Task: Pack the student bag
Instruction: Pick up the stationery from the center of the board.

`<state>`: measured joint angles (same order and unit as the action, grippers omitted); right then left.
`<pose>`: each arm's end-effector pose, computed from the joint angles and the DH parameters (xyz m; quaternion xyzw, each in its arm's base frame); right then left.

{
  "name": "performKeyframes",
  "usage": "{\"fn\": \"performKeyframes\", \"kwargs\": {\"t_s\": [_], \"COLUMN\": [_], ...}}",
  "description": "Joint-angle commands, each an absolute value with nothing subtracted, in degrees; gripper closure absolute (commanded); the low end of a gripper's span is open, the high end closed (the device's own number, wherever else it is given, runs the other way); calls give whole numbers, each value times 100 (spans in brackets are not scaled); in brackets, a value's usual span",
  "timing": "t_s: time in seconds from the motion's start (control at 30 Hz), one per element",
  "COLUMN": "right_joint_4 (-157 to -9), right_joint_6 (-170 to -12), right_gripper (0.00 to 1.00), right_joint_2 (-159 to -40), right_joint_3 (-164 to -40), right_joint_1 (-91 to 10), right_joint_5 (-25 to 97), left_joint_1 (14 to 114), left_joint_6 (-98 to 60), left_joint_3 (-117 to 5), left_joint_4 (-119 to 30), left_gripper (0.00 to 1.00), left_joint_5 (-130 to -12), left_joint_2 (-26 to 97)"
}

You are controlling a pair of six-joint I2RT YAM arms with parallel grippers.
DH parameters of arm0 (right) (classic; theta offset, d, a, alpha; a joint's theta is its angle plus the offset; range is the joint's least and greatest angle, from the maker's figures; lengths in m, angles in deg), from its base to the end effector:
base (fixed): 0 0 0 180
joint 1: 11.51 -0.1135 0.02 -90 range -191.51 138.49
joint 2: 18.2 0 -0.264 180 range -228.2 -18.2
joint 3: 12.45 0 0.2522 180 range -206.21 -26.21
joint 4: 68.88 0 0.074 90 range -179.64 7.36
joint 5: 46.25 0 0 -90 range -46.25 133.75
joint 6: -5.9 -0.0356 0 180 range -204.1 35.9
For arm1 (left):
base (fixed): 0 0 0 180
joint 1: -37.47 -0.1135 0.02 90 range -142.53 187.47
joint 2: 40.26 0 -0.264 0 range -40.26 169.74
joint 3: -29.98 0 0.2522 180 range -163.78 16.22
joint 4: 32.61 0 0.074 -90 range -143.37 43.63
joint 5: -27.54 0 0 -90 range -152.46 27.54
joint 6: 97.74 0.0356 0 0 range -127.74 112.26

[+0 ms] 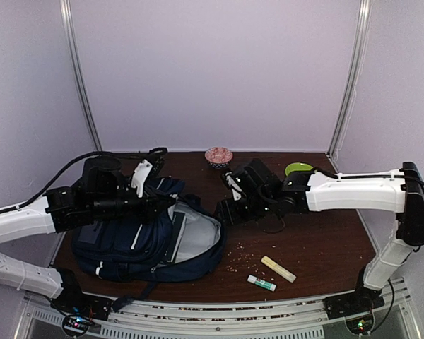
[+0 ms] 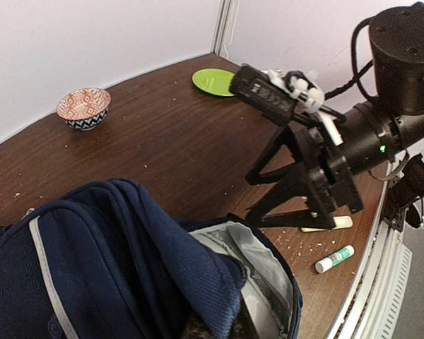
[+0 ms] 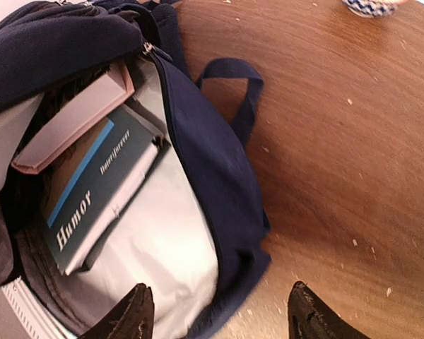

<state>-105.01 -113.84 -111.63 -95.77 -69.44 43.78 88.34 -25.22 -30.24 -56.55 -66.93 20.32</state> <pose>0.1911 0.3050 0.2536 -0.2259 0.9001 0.2579 0.2690 0.1508 -0.1897 0.2968 0.2614 0.7980 -0.3316 0.4300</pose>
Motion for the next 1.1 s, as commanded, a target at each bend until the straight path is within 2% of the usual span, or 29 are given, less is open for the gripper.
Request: {"fn": "performKeyframes", "kwargs": {"t_s": [0.0,0.2,0.47,0.57,0.8,1.07], "right_joint_4": [-10664,-11448,-11607,-11816,-11517,-10829], "right_joint_6": [-11062,-11056,-10861,-10990,-11552,-12548], "right_gripper": [36,40,49,59,100,100], "right_joint_2": [-11793,-12545,-12784,-12942,-12649,-11864], "right_joint_3": [-10302,-11060,-11199,-11326,-11108,-9804], "right_joint_1": [-7060,-7130,-7220,-7217,-7041,-6925], "right_joint_5": [4559,5024,5053,5434,6151,6477], "left_joint_1": [8853,8855,8854,8854,8841,8642], "left_joint_6": [-2787,-2958,-2950,-2938,-2777,-2394], "left_joint_3": [-2742,-2437,-2452,-2461,-2650,-3395], "left_joint_4": [-5384,-5169,-5094,-5090,-5211,-4887], "left_gripper": [100,100,100,100,100,100], "left_joint_5": [-6527,-6419,-6377,-6323,-5475,-5202], "left_joint_2": [1779,1626,1729,1753,1848,2484]}}
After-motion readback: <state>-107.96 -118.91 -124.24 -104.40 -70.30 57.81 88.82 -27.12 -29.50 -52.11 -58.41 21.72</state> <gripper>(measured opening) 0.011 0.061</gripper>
